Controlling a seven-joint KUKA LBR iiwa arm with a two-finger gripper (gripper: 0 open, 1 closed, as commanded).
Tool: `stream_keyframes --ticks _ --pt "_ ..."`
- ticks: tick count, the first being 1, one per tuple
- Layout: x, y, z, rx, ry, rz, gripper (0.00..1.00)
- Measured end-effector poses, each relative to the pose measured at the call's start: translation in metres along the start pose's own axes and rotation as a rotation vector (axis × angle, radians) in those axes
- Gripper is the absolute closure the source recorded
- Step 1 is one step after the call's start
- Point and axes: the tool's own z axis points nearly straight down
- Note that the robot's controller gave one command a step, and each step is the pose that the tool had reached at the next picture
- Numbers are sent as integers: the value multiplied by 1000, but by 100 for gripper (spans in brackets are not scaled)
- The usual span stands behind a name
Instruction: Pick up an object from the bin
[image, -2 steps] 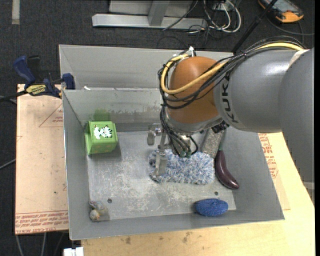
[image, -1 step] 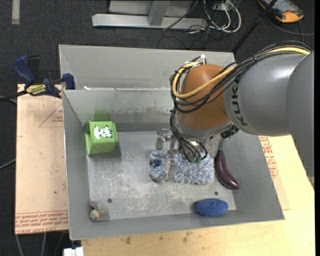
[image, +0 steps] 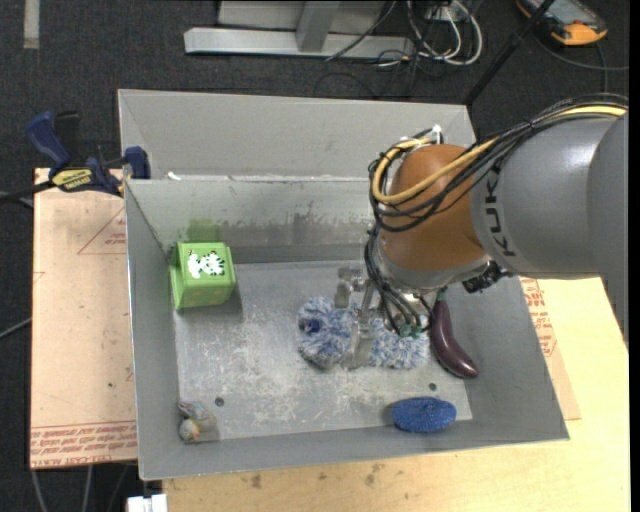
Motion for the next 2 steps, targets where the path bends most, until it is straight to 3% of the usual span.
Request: stream_keyframes --ticks 1,2 --pt "-26 -3 56 0 -1 -105 100" --pt "-26 -3 56 0 -1 -105 100"
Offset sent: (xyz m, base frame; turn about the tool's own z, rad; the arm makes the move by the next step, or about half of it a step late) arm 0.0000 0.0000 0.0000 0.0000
